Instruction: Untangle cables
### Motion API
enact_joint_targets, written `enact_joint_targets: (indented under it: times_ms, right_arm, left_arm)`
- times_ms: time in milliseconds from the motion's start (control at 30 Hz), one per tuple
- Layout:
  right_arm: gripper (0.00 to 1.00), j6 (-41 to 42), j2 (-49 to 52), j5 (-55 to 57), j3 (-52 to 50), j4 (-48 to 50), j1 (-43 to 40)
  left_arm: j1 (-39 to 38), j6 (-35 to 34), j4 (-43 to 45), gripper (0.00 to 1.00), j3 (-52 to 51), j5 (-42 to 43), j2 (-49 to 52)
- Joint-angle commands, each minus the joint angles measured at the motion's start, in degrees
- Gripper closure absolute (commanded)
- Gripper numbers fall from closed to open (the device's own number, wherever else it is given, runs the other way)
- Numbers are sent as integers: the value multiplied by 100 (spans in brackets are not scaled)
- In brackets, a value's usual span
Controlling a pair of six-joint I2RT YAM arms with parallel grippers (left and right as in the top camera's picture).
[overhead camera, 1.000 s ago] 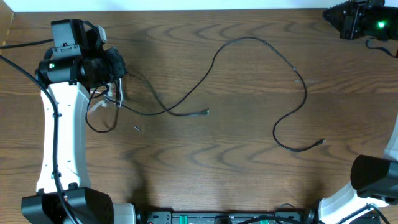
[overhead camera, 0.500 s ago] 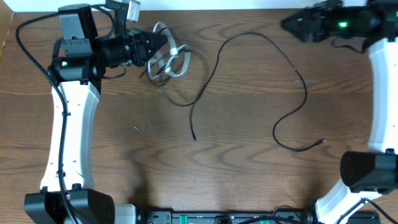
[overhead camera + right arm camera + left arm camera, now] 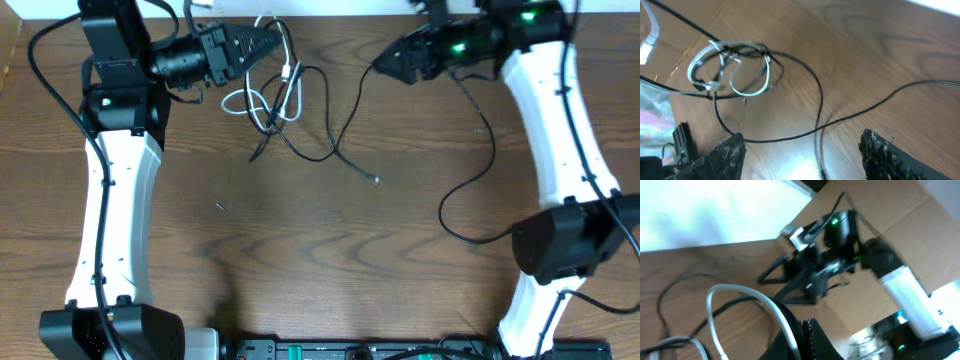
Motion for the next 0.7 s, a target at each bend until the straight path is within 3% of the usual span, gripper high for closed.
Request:
enact_joint_targets:
  times_ms: [0,200,467,667]
  right_arm:
    - [30,-81,227,-94,20,70,195]
    - [30,-2,533,-437,20,339,428]
    - [34,1270,866,-439,20,1080,820]
    - [34,2612,1196,247,20,1519,1222]
  left_arm:
    - [-22,-1141,179,92,61,24,31]
    - [-22,-1709,199,92,59,-234,31]
    - [-22,-2363,201,92,59,-636,31]
    - [-24,-2487,201,92,59,-708,31]
